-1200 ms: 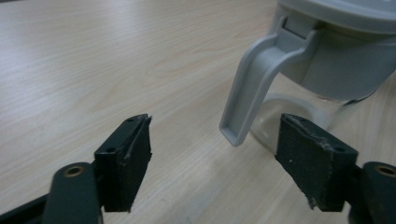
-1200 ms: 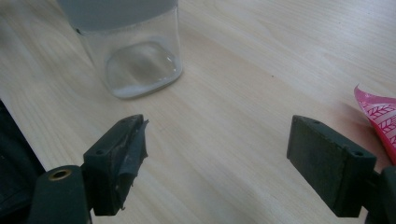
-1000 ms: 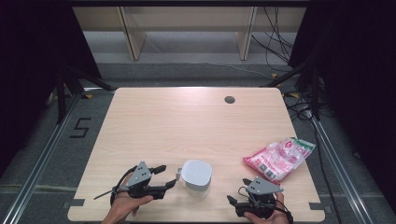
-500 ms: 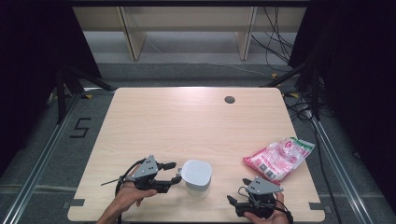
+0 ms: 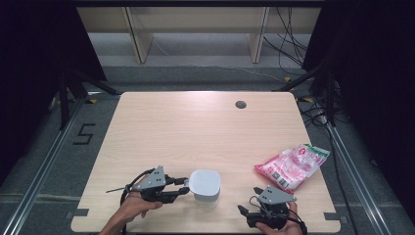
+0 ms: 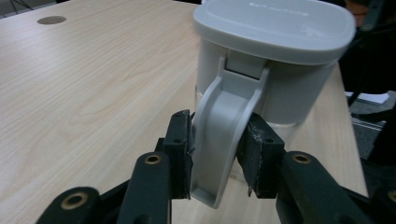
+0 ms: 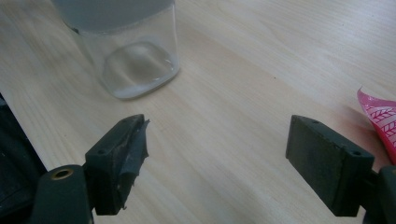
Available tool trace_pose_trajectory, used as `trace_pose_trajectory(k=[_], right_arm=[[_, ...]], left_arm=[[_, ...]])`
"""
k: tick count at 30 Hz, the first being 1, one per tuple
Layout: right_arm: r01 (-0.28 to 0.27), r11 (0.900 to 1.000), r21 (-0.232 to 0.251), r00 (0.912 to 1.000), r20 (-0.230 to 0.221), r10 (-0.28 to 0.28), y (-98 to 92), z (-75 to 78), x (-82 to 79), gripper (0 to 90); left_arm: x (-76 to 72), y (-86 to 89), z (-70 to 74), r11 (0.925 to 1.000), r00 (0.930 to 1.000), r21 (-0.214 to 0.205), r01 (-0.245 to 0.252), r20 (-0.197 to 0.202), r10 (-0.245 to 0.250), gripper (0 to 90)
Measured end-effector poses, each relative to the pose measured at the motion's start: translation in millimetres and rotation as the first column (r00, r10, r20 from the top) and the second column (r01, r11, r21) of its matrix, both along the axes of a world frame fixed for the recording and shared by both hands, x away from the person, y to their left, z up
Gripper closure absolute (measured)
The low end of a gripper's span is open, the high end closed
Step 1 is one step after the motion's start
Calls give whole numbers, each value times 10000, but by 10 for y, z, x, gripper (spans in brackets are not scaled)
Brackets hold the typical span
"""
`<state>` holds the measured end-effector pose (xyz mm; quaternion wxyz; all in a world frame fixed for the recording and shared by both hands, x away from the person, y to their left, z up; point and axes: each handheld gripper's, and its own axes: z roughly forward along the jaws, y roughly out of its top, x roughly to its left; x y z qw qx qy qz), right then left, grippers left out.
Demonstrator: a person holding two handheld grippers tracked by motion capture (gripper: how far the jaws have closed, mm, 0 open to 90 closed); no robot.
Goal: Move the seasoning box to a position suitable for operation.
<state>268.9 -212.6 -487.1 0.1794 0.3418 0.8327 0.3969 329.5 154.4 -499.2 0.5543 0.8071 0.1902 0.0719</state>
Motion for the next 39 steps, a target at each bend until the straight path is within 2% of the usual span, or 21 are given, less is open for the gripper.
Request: trace_pose_trajectory(k=[4, 6, 8, 14, 19, 20, 21, 23, 24, 27, 28, 31, 32, 34, 35, 36, 39], right_arm=[[-1, 10000, 27, 10000, -45, 2, 10, 1, -2, 213], [-110, 9999, 50, 9998, -148, 111, 13, -1, -4, 213], [6, 10000, 71, 9998, -203, -5, 15, 0, -14, 213], [-54, 10000, 70, 9999, -160, 56, 8, 2, -1, 213], [55, 9999, 130, 9999, -133, -53, 12, 6, -7, 214], [187, 9996, 205, 9994, -310, -180, 22, 8, -21, 214], [-21, 10000, 41, 9999, -124, 21, 8, 4, -3, 214], [-81, 9999, 95, 9998, -161, 82, 14, 0, -5, 214], [-117, 9999, 98, 9999, -123, 118, 13, 2, -1, 215], [-180, 9998, 31, 9998, -130, 181, 7, 2, 4, 215], [-59, 10000, 40, 9999, -137, 59, 8, 1, -4, 215], [-183, 9998, 32, 9998, -106, 183, 9, 1, 3, 215], [-88, 10000, -9, 10000, -22, 88, 11, 1, 1, 215], [-130, 9999, 14, 9998, -140, 130, 14, -1, -4, 216], [-168, 9999, 25, 9998, -134, 169, 12, 0, 1, 216], [-59, 10000, 27, 10000, 10, 59, 12, 2, 3, 216], [-10, 10000, -45, 10000, 19, 10, 4, 0, 0, 216]], left_arm=[[-37, 0, 23, 9993, 9992, 19, 372, 124, -372, 614], [-46, -12, 41, 9991, 9990, 13, 435, 133, -435, 621], [-49, -19, 46, 9982, 9981, -9, 594, 131, -594, 633], [-81, -24, 49, 9979, 9976, 207, 620, 299, -626, 657], [-119, -69, 57, 9985, 9981, 298, 451, 403, -463, 669], [-125, -90, 60, 9990, 9983, 332, 292, 498, -308, 670], [-125, -90, 60, 9990, 9983, 332, 292, 498, -308, 672], [-117, -114, 61, 9989, 9971, 473, -13, 764, -23, 674], [-109, -125, 55, 9993, 9979, 375, -18, 653, -6, 674], [-82, -137, 67, 9987, 9980, 481, -145, 629, 114, 675], [-74, -142, 74, 9978, 9967, 630, -216, 796, 165, 676], [-60, -161, 68, 9981, 9965, 540, -294, 801, 250, 676], [-46, -175, 71, 9972, 9950, 606, -448, 916, 392, 677], [-29, -190, 73, 9964, 9955, 687, -488, 841, 429, 677], [-13, -205, 67, 9974, 9952, 501, -527, 852, 483, 677], [-9, -216, 69, 9964, 9947, 543, -652, 830, 605, 677], [30, -253, 69, 9955, 9942, 594, -743, 826, 693, 677]])
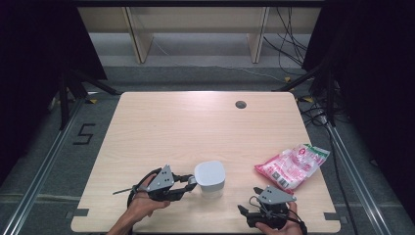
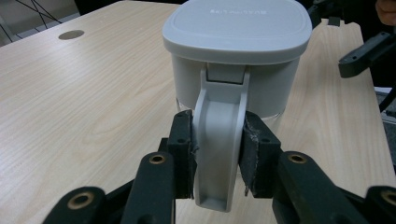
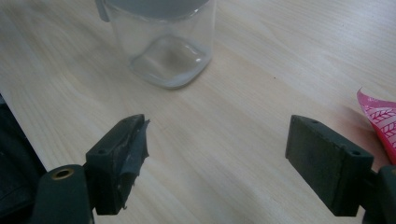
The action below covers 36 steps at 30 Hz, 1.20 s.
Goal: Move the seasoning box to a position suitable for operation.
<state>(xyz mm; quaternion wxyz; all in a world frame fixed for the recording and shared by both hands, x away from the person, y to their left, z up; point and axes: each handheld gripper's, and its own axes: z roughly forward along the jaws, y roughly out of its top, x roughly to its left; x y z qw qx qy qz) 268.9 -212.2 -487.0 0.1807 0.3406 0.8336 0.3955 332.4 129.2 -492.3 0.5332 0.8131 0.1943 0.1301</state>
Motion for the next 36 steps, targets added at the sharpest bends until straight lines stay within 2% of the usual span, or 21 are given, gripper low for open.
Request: trace_pose_trajectory(k=[5, 6, 8, 9, 12, 16, 18, 20, 21, 28, 33, 36], right_arm=[[-97, 10000, 6, 10000, -17, 97, 0, 0, 4, 216], [-2, 10000, 90, 9998, -176, 4, 3, 2, -6, 216], [61, 10000, 63, 9999, -117, -60, 2, 6, -6, 216], [-131, 9999, -19, 9999, -28, 131, -3, 4, 8, 216], [-160, 9998, 104, 9998, -139, 162, 4, 1, 3, 216], [-104, 9999, 9, 9999, 9, 104, -3, 0, 6, 216], [-112, 9999, 12, 9999, -5, 112, -2, 1, 8, 216], [-76, 10000, 27, 10000, -4, 76, 2, -2, 8, 216], [-32, 10000, -6, 10000, -2, 32, -2, -1, 4, 217], [-114, 9999, 14, 9999, -10, 115, -3, 0, 8, 216], [-25, 10000, 14, 10000, -1, 25, -4, 0, 4, 216], [-202, 9998, 16, 9996, -187, 202, -3, -2, 9, 216]], left_arm=[[80, -57, 9, 9999, 9999, 1, -136, 32, 136, 678], [96, -69, 7, 9998, 9999, -103, -163, 7, 163, 678], [129, -84, 8, 9999, 9999, -22, -155, -1, 155, 678], [143, -86, 13, 9997, 9997, 67, -222, 66, 221, 678], [195, -104, 12, 9996, 9995, -57, -270, 141, 271, 678], [256, -130, 0, 9992, 9991, -51, -405, 105, 405, 678], [291, -139, 3, 9989, 9985, 76, -471, 278, 469, 679], [305, -153, -4, 9988, 9987, -26, -493, 158, 493, 679], [345, -164, 4, 9986, 9981, 106, -524, 338, 520, 679], [473, -211, 9, 9958, 9958, 24, -914, 106, 914, 679], [582, -202, 18, 9958, 9958, 136, -904, 162, 902, 678], [600, -203, 19, 9940, 9941, 138, -1084, 42, 1083, 678]])
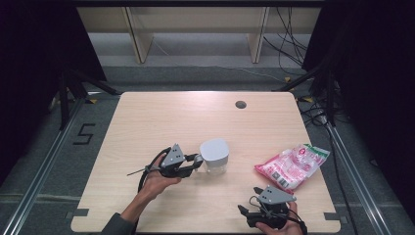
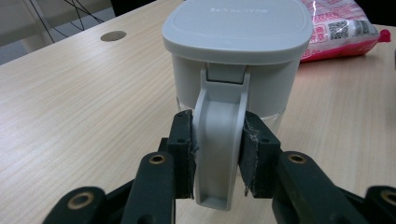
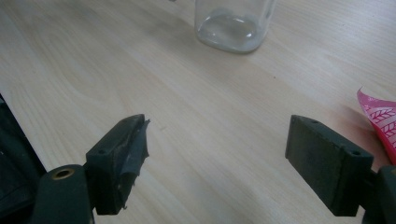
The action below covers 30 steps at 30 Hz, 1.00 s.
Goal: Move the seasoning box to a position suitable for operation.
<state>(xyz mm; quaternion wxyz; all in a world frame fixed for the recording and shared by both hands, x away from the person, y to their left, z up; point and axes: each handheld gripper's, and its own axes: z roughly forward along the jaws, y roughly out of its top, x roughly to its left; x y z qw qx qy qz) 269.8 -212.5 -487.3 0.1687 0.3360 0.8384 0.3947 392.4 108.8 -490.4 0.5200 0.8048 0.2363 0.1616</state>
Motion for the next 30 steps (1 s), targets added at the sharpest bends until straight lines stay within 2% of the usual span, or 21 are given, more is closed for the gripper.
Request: trace_pose_trajectory(k=[1, 2, 5, 7, 8, 11, 12, 13, 14, 16, 19, 20, 22, 23, 25, 26, 28, 29, 30], right_arm=[[66, 10000, -28, 9999, 159, -66, -2, 0, 0, 216], [52, 10000, -32, 9999, 134, -52, -3, 3, 1, 217], [51, 10000, 64, 10000, -27, -51, 5, -4, -1, 216], [158, 9999, -32, 9998, 114, -157, -3, 2, -5, 216], [191, 9998, 55, 9998, 16, -191, 4, 4, -6, 216], [122, 9999, 2, 9999, 10, -122, 2, -3, -6, 216], [121, 9999, 17, 9999, -34, -121, 3, -2, -7, 216], [70, 10000, 5, 10000, -49, -70, 2, -2, -2, 216], [-81, 10000, -38, 10000, -10, 81, 0, -3, 7, 216], [118, 9999, -4, 9999, -42, -118, 5, -4, -9, 216], [-27, 10000, 63, 10000, -53, 27, 5, -10, 7, 216], [-106, 9999, 50, 9998, -147, 106, 2, -7, 10, 216], [75, 10000, 5, 10000, -34, -75, 4, -5, -5, 216], [58, 10000, -7, 10000, -58, -58, 3, -3, -3, 216], [9, 10000, 74, 10000, -79, -8, 7, -7, 4, 216], [101, 9999, 33, 9999, -43, -101, 6, -4, -7, 216], [65, 10000, -30, 10000, -6, -65, 2, -3, -3, 216], [-159, 9999, -28, 9999, -25, 159, 2, -5, 12, 216], [-98, 10000, 2, 9999, -101, 98, 5, -5, 5, 216]], left_arm=[[36, 8, 8, 9999, 9999, 85, 90, 106, -91, 678], [47, 14, 10, 10000, 10000, 69, 69, -41, -69, 678], [80, 23, 14, 9999, 9999, 93, 129, 25, -129, 678], [96, 39, 14, 9999, 9999, 70, 120, -65, -120, 676], [95, 37, 8, 10000, 9999, -35, 52, -124, -53, 675], [113, 50, 15, 9998, 9999, 162, 68, 103, -69, 674], [118, 54, 19, 9997, 9998, 240, 4, 185, -8, 672], [109, 49, 13, 9998, 9998, 72, -203, -44, 203, 670], [123, 59, 16, 9997, 9998, 152, -188, 13, 188, 667], [128, 65, 10, 9987, 9987, 108, -502, -8, 502, 660], [140, 89, 6, 9945, 9950, 327, -995, 105, 992, 623], [136, 89, -8, 9929, 9932, 260, -1162, -36, 1163, 626], [137, 90, -24, 9886, 9891, 353, -1467, -72, 1470, 623], [141, 98, -22, 9862, 9880, 589, -1545, 130, 1540, 643], [145, 91, -34, 9846, 9859, 512, -1670, 148, 1665, 692], [150, 89, -40, 9845, 9854, 418, -1705, 39, 1705, 698], [158, 93, -39, 9848, 9857, 426, -1684, 88, 1682, 702], [157, 93, -44, 9835, 9841, 357, -1775, 25, 1775, 703], [162, 99, -38, 9841, 9852, 485, -1711, 200, 1703, 705]])
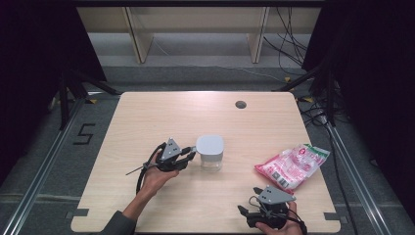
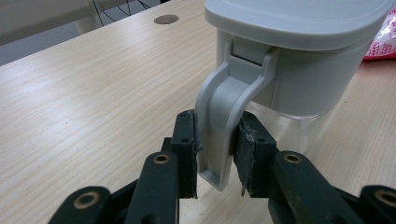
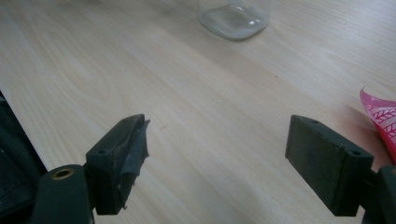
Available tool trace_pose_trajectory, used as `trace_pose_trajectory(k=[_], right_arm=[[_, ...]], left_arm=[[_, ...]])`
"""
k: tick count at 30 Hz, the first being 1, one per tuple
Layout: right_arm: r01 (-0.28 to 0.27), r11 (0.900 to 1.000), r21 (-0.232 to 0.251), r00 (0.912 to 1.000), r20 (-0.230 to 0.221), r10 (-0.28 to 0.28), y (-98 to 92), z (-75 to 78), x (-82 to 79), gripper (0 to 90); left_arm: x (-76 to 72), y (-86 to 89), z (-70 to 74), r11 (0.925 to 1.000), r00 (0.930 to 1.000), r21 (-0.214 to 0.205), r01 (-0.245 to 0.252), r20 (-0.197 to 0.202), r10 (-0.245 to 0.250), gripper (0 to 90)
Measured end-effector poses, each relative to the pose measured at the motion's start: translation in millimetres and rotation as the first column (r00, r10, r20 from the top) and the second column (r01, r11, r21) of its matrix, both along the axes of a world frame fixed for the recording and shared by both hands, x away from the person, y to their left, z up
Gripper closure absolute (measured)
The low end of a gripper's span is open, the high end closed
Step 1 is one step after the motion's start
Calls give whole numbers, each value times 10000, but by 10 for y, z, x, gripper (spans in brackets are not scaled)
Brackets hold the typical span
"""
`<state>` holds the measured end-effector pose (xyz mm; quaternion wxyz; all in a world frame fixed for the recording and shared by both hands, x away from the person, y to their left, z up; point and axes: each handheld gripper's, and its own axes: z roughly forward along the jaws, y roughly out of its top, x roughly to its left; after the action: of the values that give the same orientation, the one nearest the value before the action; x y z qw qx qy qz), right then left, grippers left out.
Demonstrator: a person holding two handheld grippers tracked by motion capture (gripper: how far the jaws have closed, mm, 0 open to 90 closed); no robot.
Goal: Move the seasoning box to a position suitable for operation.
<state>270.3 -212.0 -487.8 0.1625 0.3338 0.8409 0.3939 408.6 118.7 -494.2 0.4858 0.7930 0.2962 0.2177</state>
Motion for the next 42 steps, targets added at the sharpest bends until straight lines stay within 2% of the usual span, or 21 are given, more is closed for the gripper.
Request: trace_pose_trajectory(k=[2, 3, 7, 9, 12, 14, 15, 16, 18, 19, 20, 22, 26, 29, 31, 33, 34, 36, 39, 40, 42], right_arm=[[-16, 10000, 24, 10000, -33, 17, -2, -1, 4, 216], [198, 9998, -17, 9998, 47, -198, -1, 2, -11, 216], [115, 9999, 22, 9999, 46, -115, 1, -3, -5, 216], [-11, 10000, 40, 10000, -31, 11, -3, -2, 5, 216], [171, 9999, -14, 9998, 72, -171, 0, 0, -8, 216], [107, 9999, 0, 9998, 175, -107, -6, -3, 2, 216], [-36, 10000, 11, 10000, -54, 36, -7, 0, 5, 216], [-24, 10000, 16, 10000, -51, 24, -7, -1, 5, 216], [212, 9998, -52, 9996, 193, -211, -4, 2, -8, 216], [212, 9998, -52, 9996, 193, -211, -4, 2, -8, 216], [-38, 10000, 19, 10000, -43, 38, -6, -2, 6, 216], [152, 9999, -14, 9999, 62, -152, -3, 2, -9, 216], [-16, 10000, 27, 10000, -44, 16, -9, -1, 5, 216], [157, 9999, -14, 9999, 62, -157, -5, 4, -9, 216], [164, 9999, -6, 9998, 56, -164, -5, 3, -8, 216], [151, 9999, -13, 9999, 44, -151, -7, 6, -9, 216], [212, 9998, -64, 9996, 209, -211, -13, 8, -8, 217], [158, 9999, -13, 9998, 145, -157, -11, 5, -5, 216], [127, 9999, 70, 9999, 95, -128, -15, 0, 1, 216], [318, 9995, 81, 9995, 33, -318, -17, 2, -10, 216], [134, 9999, 64, 9999, -80, -134, -30, -4, 4, 216]], left_arm=[[-13, -10, -6, 9999, 9999, -84, -113, -78, 112, 706], [-13, -1, -11, 9998, 9999, -206, 14, -117, -16, 706], [-36, 13, -9, 9998, 9999, -146, 144, -63, -145, 707], [-56, 9, -14, 9996, 9998, -265, 112, -159, -116, 707], [-65, 16, -4, 9995, 9995, -94, 314, -15, -314, 706], [-90, 15, -6, 9997, 9996, -149, 217, -150, -219, 706], [-88, 20, -2, 9994, 9994, -34, 347, -10, -347, 706], [-108, 4, -11, 9993, 9995, -259, 252, -168, -256, 706], [-112, 4, -9, 9992, 9993, -245, 306, -186, -311, 706], [-125, 4, -6, 9994, 9994, -216, 260, -236, -265, 706], [-132, 5, -1, 9994, 9994, -158, 293, -175, -296, 706], [-156, -5, -3, 9988, 9988, -256, 413, -234, -419, 705], [-177, -6, 2, 9990, 9986, -293, 340, -388, -351, 700], [-172, 3, 5, 9982, 9979, -363, 474, -431, -490, 693], [-170, 11, 10, 9976, 9968, -505, 466, -630, -498, 643], [-172, 30, 29, 9983, 9967, -216, 544, -589, -556, 603], [-173, 35, 34, 9978, 9958, -236, 618, -664, -632, 575], [-175, 42, 44, 9973, 9944, -182, 712, -767, -724, 513], [-214, 66, 91, 9969, 9930, -209, 765, -889, -780, 475], [-222, 66, 103, 9964, 9920, -313, 784, -969, -811, 456], [-240, 68, 134, 9961, 9923, -270, 837, -888, -858, 438]])
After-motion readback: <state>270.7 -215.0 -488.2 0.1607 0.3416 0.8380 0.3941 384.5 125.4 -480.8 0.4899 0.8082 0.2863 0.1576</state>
